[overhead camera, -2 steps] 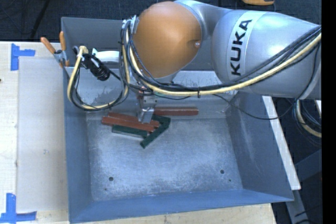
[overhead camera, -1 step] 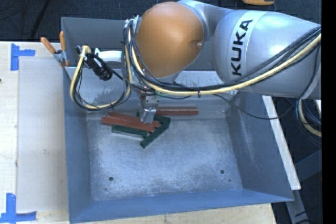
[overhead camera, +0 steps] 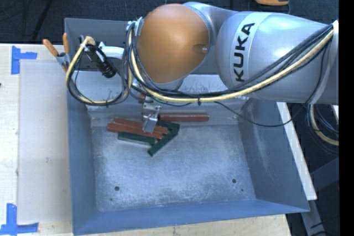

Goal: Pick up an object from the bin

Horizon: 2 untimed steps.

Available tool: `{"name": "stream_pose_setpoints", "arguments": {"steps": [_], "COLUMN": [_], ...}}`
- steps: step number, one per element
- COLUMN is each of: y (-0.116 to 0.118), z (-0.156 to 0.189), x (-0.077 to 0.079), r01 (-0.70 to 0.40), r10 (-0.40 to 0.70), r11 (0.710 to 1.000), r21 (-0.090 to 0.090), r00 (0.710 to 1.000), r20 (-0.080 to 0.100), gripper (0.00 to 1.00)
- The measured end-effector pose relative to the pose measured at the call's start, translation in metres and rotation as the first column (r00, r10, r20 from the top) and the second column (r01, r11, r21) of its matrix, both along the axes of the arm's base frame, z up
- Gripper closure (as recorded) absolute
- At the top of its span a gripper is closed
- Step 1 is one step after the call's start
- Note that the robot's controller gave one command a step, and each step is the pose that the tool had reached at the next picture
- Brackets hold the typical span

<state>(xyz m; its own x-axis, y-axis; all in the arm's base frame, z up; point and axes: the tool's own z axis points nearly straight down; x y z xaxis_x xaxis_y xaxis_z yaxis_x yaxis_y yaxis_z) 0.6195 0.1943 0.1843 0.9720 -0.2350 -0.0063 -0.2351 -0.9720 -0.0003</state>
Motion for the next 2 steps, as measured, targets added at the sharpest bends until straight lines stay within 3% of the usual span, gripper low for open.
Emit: {"name": "stream_pose_setpoints", "arguments": {"steps": [1,2], "y": [-0.048,-0.045], "z": [0.004,-0.012], "x": [-0.024,-0.029], "r01": [0.126,0.442], "r10": [-0.126,-0.442], "r11": [0.992,0.897], "r21": [-0.003,-0.002], "r00": [0.992,0.897], "r20": [0.001,0.001], "gripper": [1.00,1.00]}}
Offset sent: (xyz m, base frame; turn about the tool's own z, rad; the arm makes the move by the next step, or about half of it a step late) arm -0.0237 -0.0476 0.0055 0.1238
